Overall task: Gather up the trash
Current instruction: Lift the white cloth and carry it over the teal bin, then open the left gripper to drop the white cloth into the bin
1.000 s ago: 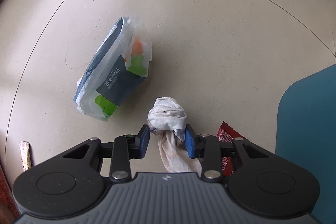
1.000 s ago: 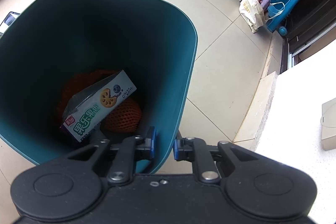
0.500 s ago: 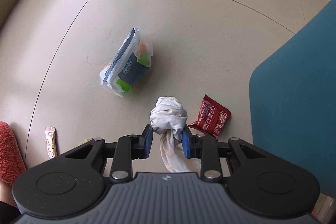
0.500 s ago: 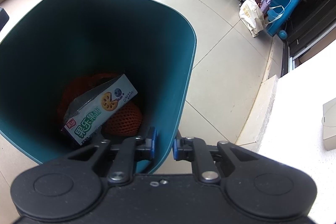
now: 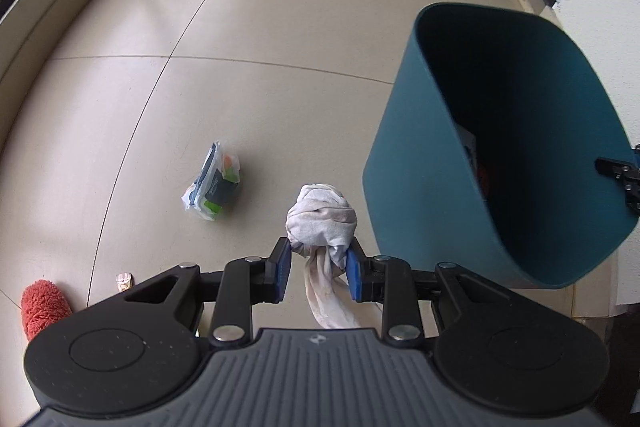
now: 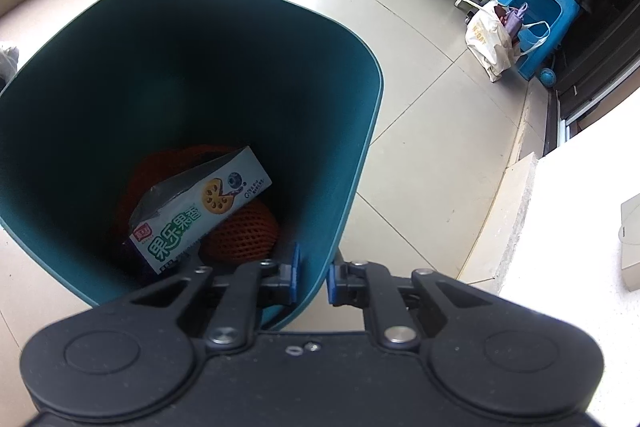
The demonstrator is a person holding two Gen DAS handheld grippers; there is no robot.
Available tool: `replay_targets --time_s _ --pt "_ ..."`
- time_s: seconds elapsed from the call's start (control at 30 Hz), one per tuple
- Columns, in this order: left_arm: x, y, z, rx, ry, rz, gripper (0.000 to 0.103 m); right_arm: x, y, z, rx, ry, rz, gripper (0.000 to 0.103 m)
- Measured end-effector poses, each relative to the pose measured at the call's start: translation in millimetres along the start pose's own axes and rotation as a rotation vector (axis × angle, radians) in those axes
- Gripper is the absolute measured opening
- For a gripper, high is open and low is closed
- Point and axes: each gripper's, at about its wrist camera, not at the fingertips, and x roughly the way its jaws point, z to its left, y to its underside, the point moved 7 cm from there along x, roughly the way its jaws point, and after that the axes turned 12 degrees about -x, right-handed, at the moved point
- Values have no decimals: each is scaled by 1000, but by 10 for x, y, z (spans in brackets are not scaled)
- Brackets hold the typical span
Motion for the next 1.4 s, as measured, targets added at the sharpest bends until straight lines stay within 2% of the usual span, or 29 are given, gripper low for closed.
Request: replay_targets --time_s 0.27,0.5,0.63,0.83,1.13,1.4 --pt "-713 -76 -488 74 108 -70 27 -34 37 14 -17 -30 -14 13" --pt "-737 -171 -973 152 160 -74 28 -48 53 52 -60 -44 -30 14" --pt "-456 -256 -1287 188 145 -64 28 -44 68 39 -68 -57 -38 13" --pt "110 -312 -1498 194 101 18 28 13 30 -29 -66 -53 -41 13" --pt "931 -263 -1543 203 -2 127 28 89 10 -87 -59 -46 -51 13" --pt "1263 -140 -1529 243 -50 182 28 71 46 -57 -53 -46 -55 13"
